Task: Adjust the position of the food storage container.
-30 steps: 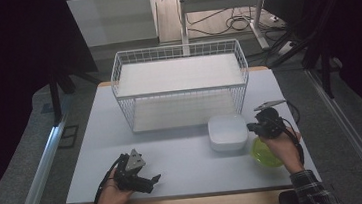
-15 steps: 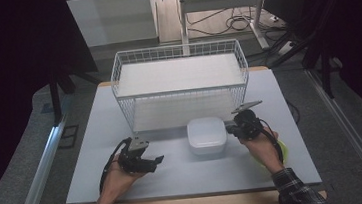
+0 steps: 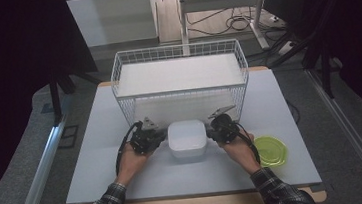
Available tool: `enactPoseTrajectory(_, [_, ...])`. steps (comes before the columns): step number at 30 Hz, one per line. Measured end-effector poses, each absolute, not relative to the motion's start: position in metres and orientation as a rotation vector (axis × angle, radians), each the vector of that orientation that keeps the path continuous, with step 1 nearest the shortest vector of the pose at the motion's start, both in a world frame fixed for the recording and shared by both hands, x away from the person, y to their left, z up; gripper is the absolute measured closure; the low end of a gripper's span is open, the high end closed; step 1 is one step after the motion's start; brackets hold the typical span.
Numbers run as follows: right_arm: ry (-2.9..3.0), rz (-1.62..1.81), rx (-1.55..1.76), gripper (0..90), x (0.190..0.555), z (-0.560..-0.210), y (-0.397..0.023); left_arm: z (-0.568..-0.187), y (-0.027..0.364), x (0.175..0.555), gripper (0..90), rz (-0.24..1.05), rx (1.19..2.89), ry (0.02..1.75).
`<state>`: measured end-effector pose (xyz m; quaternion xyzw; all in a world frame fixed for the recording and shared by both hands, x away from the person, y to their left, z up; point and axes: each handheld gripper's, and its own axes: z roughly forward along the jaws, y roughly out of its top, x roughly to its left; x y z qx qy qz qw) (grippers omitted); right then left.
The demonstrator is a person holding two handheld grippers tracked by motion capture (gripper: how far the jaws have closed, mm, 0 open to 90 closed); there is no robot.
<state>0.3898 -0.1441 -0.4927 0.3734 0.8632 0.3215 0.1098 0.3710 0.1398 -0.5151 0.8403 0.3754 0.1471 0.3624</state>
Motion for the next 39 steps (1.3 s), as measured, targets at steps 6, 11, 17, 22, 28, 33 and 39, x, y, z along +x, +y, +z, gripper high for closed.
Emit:
enactPoseTrajectory(6, [2.532,0.963,1.103,89.4,0.383,-0.491,-0.141,-0.516,0.138,0.367,85.2,0.354,2.176,0.988])
enactPoseTrajectory(11, [2.548,0.952,1.078,89.4,0.375,-0.492,-0.137,-0.512,0.142,0.355,85.5,0.338,2.164,0.993])
enactPoseTrajectory(17, [2.547,0.946,1.059,89.5,0.367,-0.491,-0.137,-0.513,0.142,0.34,85.8,0.319,2.187,0.989])
enactPoseTrajectory(22, [2.55,0.942,1.049,89.5,0.358,-0.492,-0.138,-0.511,0.14,0.33,85.8,0.307,2.192,0.98])
enactPoseTrajectory(28, [2.551,0.958,1.065,89.4,0.358,-0.491,-0.141,-0.51,0.14,0.329,83.6,0.301,2.194,0.977])
enactPoseTrajectory(33, [2.516,0.935,1.05,89.4,0.365,-0.491,-0.136,-0.507,0.138,0.343,85.9,0.387,2.165,1.021])
enactPoseTrajectory(39, [2.483,0.955,1.106,89.5,0.382,-0.494,-0.133,-0.515,0.136,0.366,89.7,0.373,2.137,1.058])
